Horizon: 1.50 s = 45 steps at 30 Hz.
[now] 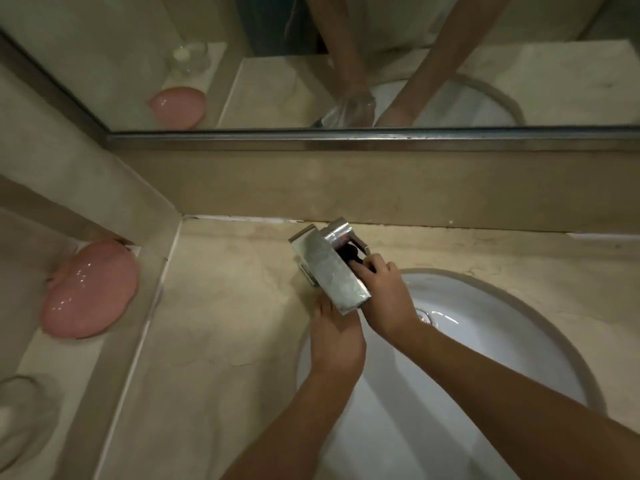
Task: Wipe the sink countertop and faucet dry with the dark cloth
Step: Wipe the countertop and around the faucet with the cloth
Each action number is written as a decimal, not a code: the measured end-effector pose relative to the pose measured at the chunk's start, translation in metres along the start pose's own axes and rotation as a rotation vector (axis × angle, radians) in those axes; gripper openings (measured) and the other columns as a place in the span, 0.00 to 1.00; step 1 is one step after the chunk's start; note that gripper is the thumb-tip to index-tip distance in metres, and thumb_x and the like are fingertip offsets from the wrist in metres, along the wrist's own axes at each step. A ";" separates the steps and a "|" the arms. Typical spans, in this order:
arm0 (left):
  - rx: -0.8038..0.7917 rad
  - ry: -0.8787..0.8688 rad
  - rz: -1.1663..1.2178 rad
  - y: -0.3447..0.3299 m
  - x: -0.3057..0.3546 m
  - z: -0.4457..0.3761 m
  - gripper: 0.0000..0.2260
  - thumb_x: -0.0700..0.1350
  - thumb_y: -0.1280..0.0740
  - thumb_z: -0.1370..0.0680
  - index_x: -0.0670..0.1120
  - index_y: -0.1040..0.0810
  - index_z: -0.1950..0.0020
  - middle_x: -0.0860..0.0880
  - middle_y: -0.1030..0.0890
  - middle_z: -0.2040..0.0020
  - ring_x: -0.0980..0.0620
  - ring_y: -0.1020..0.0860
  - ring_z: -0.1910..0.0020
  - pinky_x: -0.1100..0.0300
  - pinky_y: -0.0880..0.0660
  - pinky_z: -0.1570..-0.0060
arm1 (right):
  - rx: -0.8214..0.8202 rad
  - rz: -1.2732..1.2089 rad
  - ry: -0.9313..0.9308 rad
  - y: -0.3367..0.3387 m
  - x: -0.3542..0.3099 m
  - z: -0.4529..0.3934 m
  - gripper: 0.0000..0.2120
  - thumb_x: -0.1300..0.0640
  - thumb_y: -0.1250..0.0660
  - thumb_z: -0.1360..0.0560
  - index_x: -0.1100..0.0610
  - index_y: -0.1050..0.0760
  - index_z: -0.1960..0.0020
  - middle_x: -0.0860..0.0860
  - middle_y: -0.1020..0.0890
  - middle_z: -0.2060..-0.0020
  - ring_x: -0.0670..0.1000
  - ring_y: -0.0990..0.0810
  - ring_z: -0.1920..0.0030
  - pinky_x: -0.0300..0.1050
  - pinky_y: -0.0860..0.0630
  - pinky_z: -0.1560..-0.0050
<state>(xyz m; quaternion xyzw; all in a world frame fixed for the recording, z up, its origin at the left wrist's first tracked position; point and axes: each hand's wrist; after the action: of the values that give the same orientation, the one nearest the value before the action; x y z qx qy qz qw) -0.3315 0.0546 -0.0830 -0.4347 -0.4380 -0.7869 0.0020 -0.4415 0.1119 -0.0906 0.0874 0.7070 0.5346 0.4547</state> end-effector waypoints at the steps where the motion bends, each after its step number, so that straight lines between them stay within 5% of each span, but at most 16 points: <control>1: -0.022 -0.016 -0.009 0.006 -0.005 0.000 0.16 0.38 0.35 0.22 0.43 0.24 0.34 0.44 0.21 0.38 0.50 0.22 0.42 0.57 0.23 0.44 | -0.035 -0.041 -0.023 -0.002 -0.006 0.010 0.13 0.63 0.29 0.30 0.58 0.20 0.46 0.55 0.23 0.53 0.60 0.26 0.58 0.48 0.31 0.63; 2: -0.004 -0.042 -0.078 0.015 -0.011 0.006 0.15 0.38 0.35 0.22 0.44 0.24 0.36 0.46 0.20 0.41 0.48 0.21 0.45 0.55 0.24 0.46 | -0.079 -0.073 0.010 -0.004 -0.011 0.024 0.07 0.61 0.32 0.29 0.58 0.20 0.52 0.54 0.23 0.57 0.60 0.25 0.60 0.47 0.31 0.64; 4: 0.073 -0.022 -0.002 0.033 -0.027 0.018 0.12 0.44 0.39 0.18 0.49 0.27 0.34 0.51 0.22 0.41 0.52 0.22 0.44 0.56 0.24 0.46 | -0.159 -0.110 0.130 -0.011 -0.026 0.051 0.10 0.57 0.39 0.25 0.56 0.20 0.54 0.52 0.23 0.60 0.60 0.23 0.61 0.48 0.28 0.63; 8: 0.054 0.029 0.207 0.064 -0.055 0.030 0.20 0.55 0.40 0.17 0.59 0.36 0.26 0.59 0.27 0.33 0.60 0.24 0.38 0.57 0.23 0.40 | -0.098 -0.294 0.010 -0.022 -0.072 0.069 0.16 0.59 0.39 0.18 0.50 0.22 0.34 0.49 0.22 0.47 0.49 0.23 0.48 0.33 0.28 0.47; 12: 0.166 0.082 0.514 0.100 -0.061 0.000 0.12 0.44 0.36 0.18 0.54 0.23 0.35 0.56 0.18 0.41 0.60 0.20 0.44 0.51 0.21 0.41 | 0.001 -0.591 -0.080 -0.021 -0.117 0.043 0.18 0.62 0.32 0.21 0.49 0.23 0.33 0.43 0.21 0.43 0.41 0.23 0.42 0.29 0.29 0.42; 14: 0.261 0.060 0.527 0.117 -0.062 -0.013 0.13 0.42 0.35 0.18 0.52 0.23 0.34 0.53 0.21 0.37 0.57 0.21 0.40 0.55 0.23 0.38 | 0.015 -0.731 -0.112 -0.020 -0.127 0.036 0.20 0.63 0.31 0.22 0.50 0.24 0.32 0.44 0.22 0.39 0.41 0.24 0.39 0.30 0.29 0.41; 17: 0.325 -0.036 0.020 0.119 -0.075 -0.028 0.18 0.52 0.41 0.16 0.54 0.29 0.26 0.50 0.41 0.20 0.50 0.40 0.23 0.52 0.36 0.25 | 0.007 -0.649 -0.164 -0.036 -0.124 0.049 0.22 0.63 0.31 0.23 0.50 0.26 0.30 0.44 0.27 0.34 0.43 0.26 0.36 0.41 0.26 0.36; 19: 0.230 -0.146 -0.261 0.111 -0.086 -0.036 0.24 0.60 0.47 0.17 0.54 0.35 0.22 0.49 0.48 0.17 0.46 0.49 0.20 0.47 0.43 0.23 | 0.050 -0.464 -0.212 -0.051 -0.117 0.068 0.23 0.63 0.32 0.23 0.50 0.27 0.30 0.45 0.30 0.32 0.45 0.28 0.33 0.50 0.26 0.34; 22: 0.055 -0.175 -0.417 0.094 -0.098 -0.057 0.35 0.66 0.57 0.20 0.47 0.52 0.17 0.47 0.52 0.17 0.46 0.55 0.19 0.46 0.49 0.21 | 0.079 -0.335 -0.269 -0.069 -0.114 0.106 0.23 0.63 0.33 0.24 0.47 0.27 0.32 0.42 0.33 0.32 0.44 0.33 0.30 0.50 0.28 0.33; 26: 0.084 -0.063 -0.445 0.083 -0.086 -0.090 0.42 0.67 0.57 0.22 0.40 0.60 0.19 0.42 0.59 0.18 0.42 0.60 0.19 0.45 0.55 0.20 | 0.135 -0.217 -0.245 -0.102 -0.127 0.146 0.25 0.54 0.36 0.24 0.49 0.34 0.27 0.45 0.36 0.27 0.46 0.35 0.29 0.44 0.29 0.35; 31: -0.215 -0.427 -0.475 0.079 -0.062 -0.139 0.36 0.56 0.49 0.20 0.39 0.56 0.19 0.41 0.57 0.18 0.44 0.60 0.19 0.47 0.60 0.21 | 0.223 -0.039 -0.208 -0.147 -0.136 0.154 0.24 0.50 0.54 0.16 0.61 0.40 0.25 0.57 0.33 0.29 0.57 0.30 0.33 0.44 0.40 0.29; 36: -0.356 -0.701 -0.227 0.105 -0.081 -0.164 0.33 0.43 0.44 0.27 0.45 0.39 0.20 0.52 0.42 0.19 0.54 0.49 0.19 0.50 0.51 0.20 | 0.271 0.058 -0.183 -0.155 -0.140 0.153 0.21 0.55 0.52 0.18 0.60 0.34 0.28 0.57 0.31 0.30 0.56 0.27 0.36 0.48 0.32 0.37; 39: -0.485 -0.690 -0.093 0.104 -0.079 -0.164 0.35 0.36 0.43 0.32 0.45 0.32 0.23 0.58 0.38 0.22 0.59 0.46 0.21 0.49 0.47 0.21 | 0.250 0.065 -0.204 -0.161 -0.139 0.156 0.22 0.56 0.49 0.21 0.59 0.33 0.29 0.56 0.31 0.29 0.55 0.27 0.37 0.48 0.30 0.41; 45: -0.320 -0.687 -0.076 0.103 -0.071 -0.155 0.32 0.36 0.40 0.27 0.47 0.37 0.22 0.54 0.45 0.19 0.55 0.48 0.19 0.50 0.45 0.21 | 0.223 0.072 -0.216 -0.155 -0.139 0.155 0.23 0.52 0.55 0.18 0.57 0.35 0.26 0.55 0.33 0.27 0.54 0.27 0.35 0.46 0.30 0.40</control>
<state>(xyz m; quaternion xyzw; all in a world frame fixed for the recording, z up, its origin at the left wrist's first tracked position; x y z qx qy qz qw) -0.3534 -0.1434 -0.0980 -0.6514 -0.3006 -0.6534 -0.2418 -0.1920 0.0675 -0.1463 0.2198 0.7053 0.4563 0.4960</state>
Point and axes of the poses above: each hand's wrist, its own z-axis away from the middle knuckle, its own y-axis out of the back of the hand, x = y × z
